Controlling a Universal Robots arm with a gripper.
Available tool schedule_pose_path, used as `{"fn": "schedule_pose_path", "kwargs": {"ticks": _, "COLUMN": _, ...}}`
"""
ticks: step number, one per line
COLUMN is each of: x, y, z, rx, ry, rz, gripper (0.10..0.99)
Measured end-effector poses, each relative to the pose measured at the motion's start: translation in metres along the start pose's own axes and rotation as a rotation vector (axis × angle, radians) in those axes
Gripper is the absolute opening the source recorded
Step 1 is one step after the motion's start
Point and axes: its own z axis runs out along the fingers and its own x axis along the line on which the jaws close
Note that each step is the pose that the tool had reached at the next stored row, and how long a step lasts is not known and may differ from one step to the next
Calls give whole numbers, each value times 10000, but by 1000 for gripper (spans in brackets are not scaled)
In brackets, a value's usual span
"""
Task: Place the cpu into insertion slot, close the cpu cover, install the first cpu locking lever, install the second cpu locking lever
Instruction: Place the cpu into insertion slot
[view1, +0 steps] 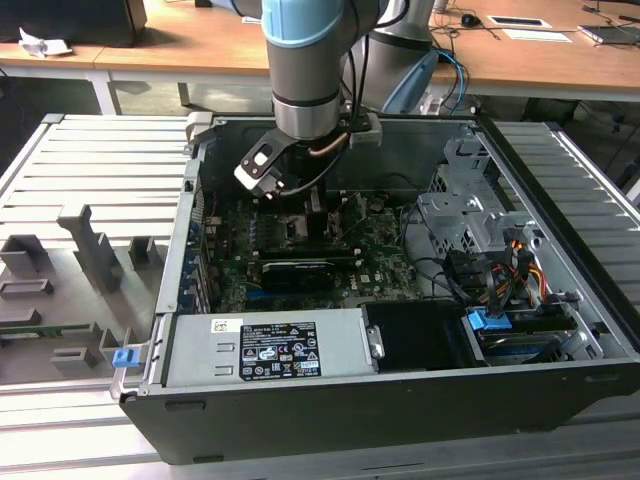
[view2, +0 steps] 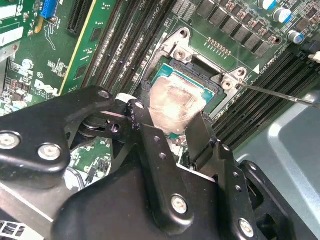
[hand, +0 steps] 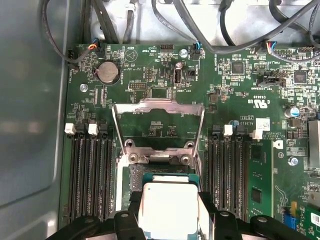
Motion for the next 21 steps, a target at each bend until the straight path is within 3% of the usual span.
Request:
{"fn": "schedule_pose_path", "kwargs": {"ticks": 6, "x": 44, "y": -4, "z": 86, "rx": 9, "ry": 1, "rz": 11, "gripper": 525}}
{"fn": "schedule_pose_path", "kwargs": {"ticks": 21, "x": 99, "y": -11, "z": 162, "rx": 9, "ry": -18, "rz": 68, "gripper": 525}}
